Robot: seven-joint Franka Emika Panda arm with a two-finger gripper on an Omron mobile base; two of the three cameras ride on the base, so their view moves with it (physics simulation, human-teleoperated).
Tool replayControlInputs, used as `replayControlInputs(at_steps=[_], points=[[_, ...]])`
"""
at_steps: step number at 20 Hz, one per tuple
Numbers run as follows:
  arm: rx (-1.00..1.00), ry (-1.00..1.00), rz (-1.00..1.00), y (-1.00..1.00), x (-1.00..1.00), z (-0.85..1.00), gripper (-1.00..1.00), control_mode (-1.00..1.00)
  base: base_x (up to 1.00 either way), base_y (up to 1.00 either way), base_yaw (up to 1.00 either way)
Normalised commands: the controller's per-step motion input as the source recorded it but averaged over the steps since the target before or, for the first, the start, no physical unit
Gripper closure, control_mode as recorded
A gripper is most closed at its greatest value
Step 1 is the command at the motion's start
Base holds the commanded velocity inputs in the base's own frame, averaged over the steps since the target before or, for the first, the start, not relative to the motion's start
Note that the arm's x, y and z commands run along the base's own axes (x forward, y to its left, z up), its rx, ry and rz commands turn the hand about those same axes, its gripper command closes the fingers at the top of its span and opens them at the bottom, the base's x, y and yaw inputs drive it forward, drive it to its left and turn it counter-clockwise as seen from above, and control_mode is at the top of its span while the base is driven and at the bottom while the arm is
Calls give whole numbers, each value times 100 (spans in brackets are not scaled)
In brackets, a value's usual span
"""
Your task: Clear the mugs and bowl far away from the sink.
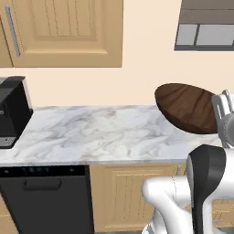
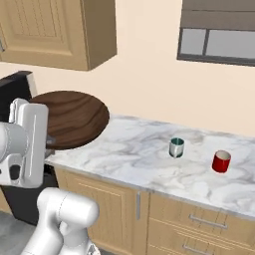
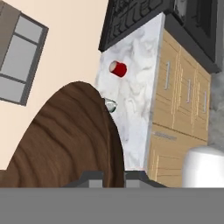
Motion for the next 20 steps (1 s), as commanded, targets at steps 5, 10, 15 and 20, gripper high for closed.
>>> replayControlInputs(at_steps=[5, 10, 15, 20], points=[[0, 0, 0, 0, 0, 0, 100, 100, 67, -70, 6], [0, 0, 0, 0, 0, 0, 100, 100, 79, -49, 0], [0, 0, 0, 0, 0, 0, 100, 100, 88, -59, 19], [1, 7, 5, -10, 35, -18, 100, -100, 60, -6, 1]])
